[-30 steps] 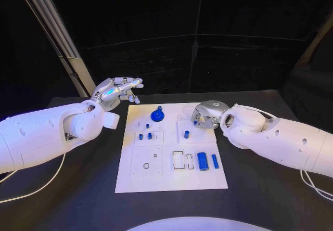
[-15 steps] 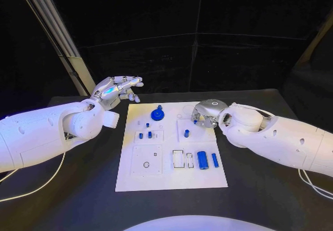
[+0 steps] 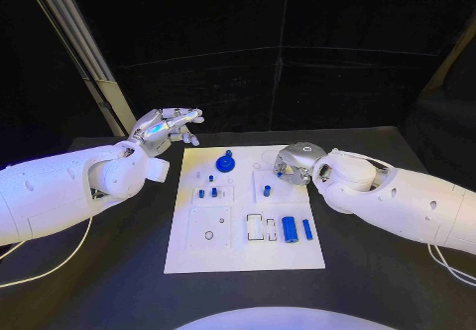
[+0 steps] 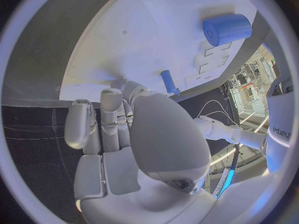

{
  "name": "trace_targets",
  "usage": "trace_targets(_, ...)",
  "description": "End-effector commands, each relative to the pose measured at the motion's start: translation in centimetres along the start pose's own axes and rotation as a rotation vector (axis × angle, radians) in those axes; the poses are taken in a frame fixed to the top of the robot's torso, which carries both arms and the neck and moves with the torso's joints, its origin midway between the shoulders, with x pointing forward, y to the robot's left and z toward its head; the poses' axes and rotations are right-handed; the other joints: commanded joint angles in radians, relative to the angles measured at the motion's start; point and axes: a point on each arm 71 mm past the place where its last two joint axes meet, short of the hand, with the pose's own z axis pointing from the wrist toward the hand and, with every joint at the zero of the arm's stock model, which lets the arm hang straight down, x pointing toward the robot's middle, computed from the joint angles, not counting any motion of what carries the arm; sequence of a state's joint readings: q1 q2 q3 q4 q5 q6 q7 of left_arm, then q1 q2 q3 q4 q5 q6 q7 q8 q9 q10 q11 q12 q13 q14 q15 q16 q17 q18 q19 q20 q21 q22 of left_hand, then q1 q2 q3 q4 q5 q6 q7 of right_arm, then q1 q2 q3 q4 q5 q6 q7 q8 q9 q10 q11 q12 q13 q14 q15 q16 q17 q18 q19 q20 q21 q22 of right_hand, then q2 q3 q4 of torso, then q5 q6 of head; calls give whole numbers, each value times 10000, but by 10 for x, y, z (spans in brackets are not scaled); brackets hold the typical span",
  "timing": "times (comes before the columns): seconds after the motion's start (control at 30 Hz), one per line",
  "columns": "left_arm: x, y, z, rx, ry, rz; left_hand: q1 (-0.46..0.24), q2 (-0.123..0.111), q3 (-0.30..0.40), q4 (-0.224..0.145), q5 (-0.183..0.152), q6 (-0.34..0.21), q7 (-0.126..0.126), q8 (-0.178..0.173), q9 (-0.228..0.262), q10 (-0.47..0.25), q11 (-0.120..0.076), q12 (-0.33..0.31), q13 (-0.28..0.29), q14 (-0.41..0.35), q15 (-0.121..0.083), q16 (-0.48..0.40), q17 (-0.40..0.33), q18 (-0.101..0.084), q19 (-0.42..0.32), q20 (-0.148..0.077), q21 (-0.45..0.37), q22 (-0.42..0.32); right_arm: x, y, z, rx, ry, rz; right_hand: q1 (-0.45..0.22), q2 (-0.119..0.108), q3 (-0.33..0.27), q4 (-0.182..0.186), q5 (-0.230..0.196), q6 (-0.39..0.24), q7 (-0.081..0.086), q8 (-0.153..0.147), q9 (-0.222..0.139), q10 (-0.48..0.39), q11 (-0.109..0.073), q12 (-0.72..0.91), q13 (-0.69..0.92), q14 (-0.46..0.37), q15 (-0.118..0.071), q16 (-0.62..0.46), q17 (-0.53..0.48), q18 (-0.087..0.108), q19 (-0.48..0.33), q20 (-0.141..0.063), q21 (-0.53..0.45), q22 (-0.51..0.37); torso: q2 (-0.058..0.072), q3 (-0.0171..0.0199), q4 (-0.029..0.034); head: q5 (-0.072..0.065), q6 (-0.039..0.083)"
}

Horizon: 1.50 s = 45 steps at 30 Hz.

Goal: Assemble the parts on the task board

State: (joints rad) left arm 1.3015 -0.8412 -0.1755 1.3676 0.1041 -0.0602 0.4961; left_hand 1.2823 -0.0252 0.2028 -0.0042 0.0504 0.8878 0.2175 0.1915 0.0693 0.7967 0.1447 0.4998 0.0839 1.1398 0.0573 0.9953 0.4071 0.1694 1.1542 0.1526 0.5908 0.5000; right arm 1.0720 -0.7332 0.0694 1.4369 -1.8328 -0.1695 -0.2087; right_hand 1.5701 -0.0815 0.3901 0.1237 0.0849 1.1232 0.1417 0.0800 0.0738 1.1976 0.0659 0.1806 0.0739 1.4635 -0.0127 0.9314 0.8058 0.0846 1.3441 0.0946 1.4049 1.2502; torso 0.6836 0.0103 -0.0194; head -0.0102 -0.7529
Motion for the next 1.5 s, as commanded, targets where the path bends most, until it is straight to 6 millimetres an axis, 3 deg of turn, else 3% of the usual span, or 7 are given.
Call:
trace_targets(0.03, -1, -2, 0, 128, -20, -51, 20, 96, -61, -11, -13, -25, -18, 68, 11, -67, 19, 70, -15, -55, -1, 50, -14, 138, 82, 25, -49, -16, -4, 0, -3, -37, -539, 271, -204, -25, 109, -7, 61, 56, -5, -35, -8, 76, 21, -68, -24, 68, -23, 67, 13, -109, 91, 2, 74, 25, -12, -3, 6, -25, 17)
trace_targets(0.47, -3, -2, 0, 129, -92, -14, 44, 103, -69, -24, -13, -33, -14, 76, 10, -76, 21, 85, -17, -56, 0, 56, -19, 137, 90, 24, -55, -24, -11, -3, -13, 14, -1158, 831, -492, -104, 312, -42, 44, 50, -5, -77, -18, 64, 28, -121, -30, 68, -15, 184, 45, -118, 111, 10, 111, 81, -11, -9, 9, -52, 24)
trace_targets(0.63, -3, -2, 0, 121, -100, -9, 61, 104, -78, -35, -14, -42, -10, 80, 8, -88, 24, 95, -21, -58, 1, 60, -24, 136, 95, 24, -61, -30, -15, -2, -22, -36, -1198, 1138, -569, -122, 369, -46, 74, 51, -3, -84, -19, 64, 31, -133, -31, 72, -12, 232, 70, -124, 125, 13, 126, 108, -21, -21, -31, -33, 60)
trace_targets(0.97, -1, -2, 1, 118, -61, -26, 61, 104, -78, -35, -14, -42, -10, 80, 8, -88, 24, 95, -21, -58, 1, 60, -24, 136, 95, 24, -61, -30, -31, 35, -35, -1062, -1722, 2101, -651, -155, 425, -56, 86, 39, 4, -96, -23, 62, 34, -147, -30, 84, -9, 323, 143, -137, 166, 17, 161, 172, -26, -38, 12, 1, 84)
trace_targets(1.13, 2, -1, 1, 114, 3, -56, 61, 104, -78, -35, -14, -42, -10, 80, 8, -88, 24, 95, -21, -58, 1, 60, -24, 136, 95, 24, -61, -30, -36, 59, -34, -1732, -1884, 2415, -680, -166, 479, -84, 117, 28, 10, -104, -25, 54, 39, -160, -30, 101, -6, 398, 200, -150, 205, 19, 195, 232, -16, -29, 21, 204, 78)
trace_targets(1.33, 4, -1, 1, 112, 53, -80, 82, 109, -94, -48, -13, -59, -4, 87, 5, -110, 29, 109, -27, -62, 4, 66, -32, 135, 103, 24, -70, -41, -38, 85, -27, -2381, -1805, 2544, -693, -166, 499, -92, 129, 27, 13, -105, -25, 51, 41, -164, -30, 105, -5, 421, 216, -151, 209, 20, 200, 239, 1, -34, -6, 505, -51)
trace_targets(1.5, 6, -1, 2, 108, 109, -103, 82, 109, -94, -48, -13, -59, -4, 87, 5, -110, 29, 109, -27, -62, 4, 66, -32, 135, 103, 24, -70, -41, -20, 103, -23, -2658, -1300, 2769, -711, -160, 528, -107, 148, 31, 14, -103, -24, 56, 42, -165, -28, 110, -3, 452, 235, -155, 221, 21, 211, 259, -3, -47, -7, 729, -156)
